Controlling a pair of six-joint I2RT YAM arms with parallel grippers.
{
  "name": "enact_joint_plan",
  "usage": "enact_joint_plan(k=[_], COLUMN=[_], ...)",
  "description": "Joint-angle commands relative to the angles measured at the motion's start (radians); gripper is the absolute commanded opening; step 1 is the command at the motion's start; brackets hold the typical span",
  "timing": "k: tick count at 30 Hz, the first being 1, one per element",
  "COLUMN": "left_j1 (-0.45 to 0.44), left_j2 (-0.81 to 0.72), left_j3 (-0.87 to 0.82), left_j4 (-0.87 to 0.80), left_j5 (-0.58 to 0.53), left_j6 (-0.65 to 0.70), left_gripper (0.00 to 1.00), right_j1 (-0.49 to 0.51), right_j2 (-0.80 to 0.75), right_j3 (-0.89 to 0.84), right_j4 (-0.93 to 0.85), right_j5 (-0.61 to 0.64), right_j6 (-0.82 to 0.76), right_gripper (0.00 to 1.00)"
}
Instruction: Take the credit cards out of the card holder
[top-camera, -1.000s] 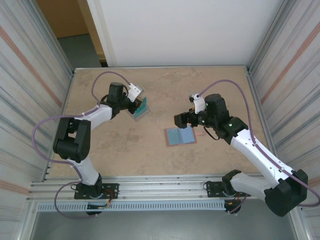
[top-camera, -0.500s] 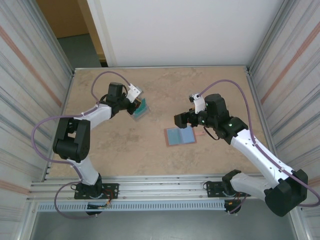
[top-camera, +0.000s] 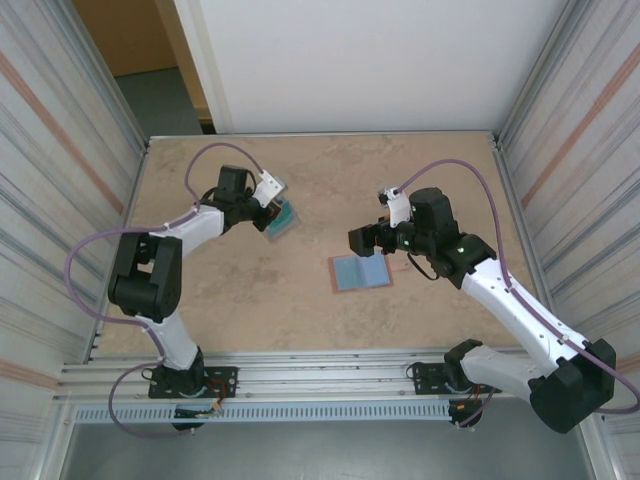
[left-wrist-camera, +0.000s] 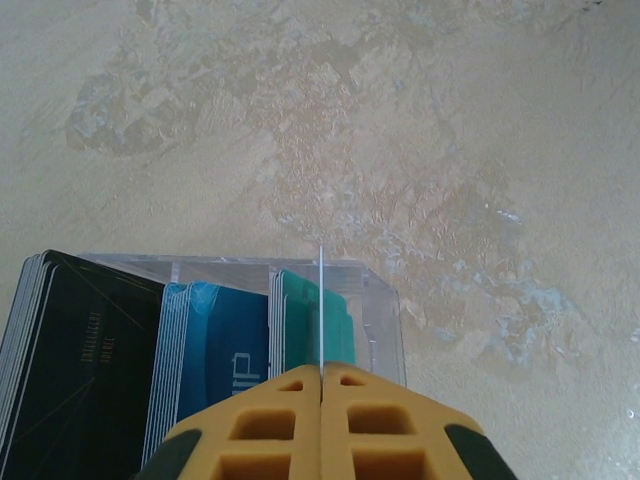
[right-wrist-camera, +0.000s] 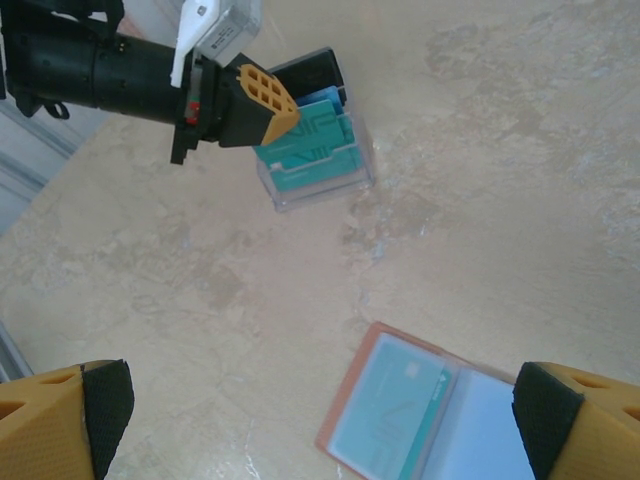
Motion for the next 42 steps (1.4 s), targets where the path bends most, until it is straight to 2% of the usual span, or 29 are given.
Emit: enact_joint_plan(k=[1, 4, 11, 14, 18, 23, 25, 27, 35, 36, 42], left_j1=[-0.001, -0.006, -0.016, -0.018, -0.023, -0.038, -0.05, -0.064, -0.136, -0.144, -0.155], left_j2=[0.021, 0.03, 0.018, -0.008, -0.055, -0.17, -0.233, -0.298, -0.545, -0.572, -0.697], left_j3=[0.028, 0.028, 0.034, 0.036, 0.034, 0.001, -0.03, -0.064, -0.229, -0.252, -0.354], left_j4=[-0.02, -0.02, -0.031, -0.037, -0.055, -0.056, -0.048, -0.039, -0.029, -0.03, -0.053], left_j5=[-0.015, -0.024, -0.043, -0.055, -0.083, -0.114, -0.139, -0.175, -0.391, -0.42, -0.537], left_j6=[0.024, 0.028, 0.014, 0.009, 0.003, -0.061, -0.103, -0.148, -0.353, -0.379, -0.528], left_gripper=[0.0, 0.01, 0.17, 0.18, 0.18, 0.19, 0.26, 0.29, 0.95, 0.99, 0.99], right_j1=[-0.004, -0.004, -0.004, -0.001, 0.008, 0.066, 0.109, 0.156, 0.307, 0.313, 0.318], right_j2=[-0.018, -0.019, -0.012, -0.008, 0.002, 0.049, 0.084, 0.122, 0.333, 0.364, 0.52], right_j3=[0.0, 0.001, 0.002, 0.003, 0.011, 0.029, 0.035, 0.042, 0.07, 0.078, 0.143], right_j4=[0.008, 0.007, -0.005, -0.021, -0.061, -0.158, -0.198, -0.235, -0.273, -0.271, -0.263], right_j5=[0.004, 0.003, 0.005, 0.024, 0.064, 0.181, 0.24, 0.292, 0.384, 0.387, 0.382], right_j6=[0.01, 0.009, 0.009, 0.013, 0.024, 0.064, 0.089, 0.116, 0.198, 0.2, 0.185], right_gripper=[0.99, 0.99, 0.99, 1.0, 0.93, 0.84, 0.8, 0.75, 0.51, 0.5, 0.52])
